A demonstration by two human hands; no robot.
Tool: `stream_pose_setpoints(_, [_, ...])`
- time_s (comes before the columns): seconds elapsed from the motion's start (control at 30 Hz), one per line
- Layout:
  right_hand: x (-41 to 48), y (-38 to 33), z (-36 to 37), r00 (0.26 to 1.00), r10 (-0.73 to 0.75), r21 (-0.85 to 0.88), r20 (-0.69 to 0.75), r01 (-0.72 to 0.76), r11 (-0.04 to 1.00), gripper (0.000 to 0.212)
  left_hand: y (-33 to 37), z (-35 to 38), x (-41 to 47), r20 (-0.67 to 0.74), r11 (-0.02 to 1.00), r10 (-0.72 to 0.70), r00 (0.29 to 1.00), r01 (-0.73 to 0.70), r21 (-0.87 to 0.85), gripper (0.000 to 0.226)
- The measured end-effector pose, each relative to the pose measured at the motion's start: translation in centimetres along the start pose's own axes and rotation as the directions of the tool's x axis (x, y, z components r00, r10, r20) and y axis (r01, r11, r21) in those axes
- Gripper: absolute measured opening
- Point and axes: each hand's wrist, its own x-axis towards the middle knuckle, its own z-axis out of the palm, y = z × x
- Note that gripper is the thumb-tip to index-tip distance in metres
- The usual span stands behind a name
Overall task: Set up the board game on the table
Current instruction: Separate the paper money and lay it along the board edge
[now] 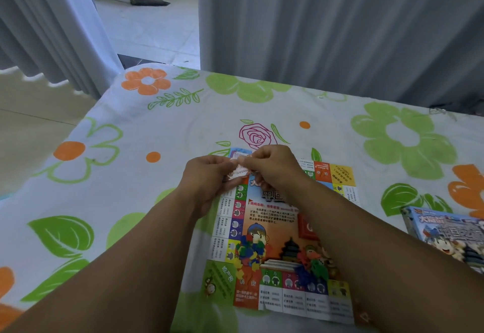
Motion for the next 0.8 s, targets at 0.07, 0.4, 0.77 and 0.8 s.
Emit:
stream_pose_setpoints(0.07, [-0.1, 0.2, -0.6, 1.000, 0.003, 0.021, -0.012, -0.003, 1.000, 0.029, 0.0, 0.4, 0.0, 0.010, 1.000, -0.008, 1.000, 0.008, -0.021, 0.018])
stream_pose_setpoints(0.4, [0.7, 1.7, -3.6, 0.966, 0.158, 0.192, -0.205, -0.119, 0.974, 0.023, -0.1, 1.6, 0.4, -0.014, 0.998, -0.066, 0.998, 0.066, -0.015, 0.017])
stream_pose_setpoints(0.77, [1.9, 2.8, -3.6, 0.932, 0.150, -0.045, -0.330, -0.174, 0.984, 0.034, -0.5, 1.9, 0.9, -0.019, 0.995, -0.094, 0.995, 0.094, 0.024, 0.016])
stream_pose_setpoints(0.8, [2.0, 2.9, -3.7, 0.922, 0.133, -0.099, -0.363, -0.180, 0.979, 0.037, -0.6, 2.0, 0.9, -0.018, 0.995, -0.092, 0.996, 0.092, 0.024, 0.016])
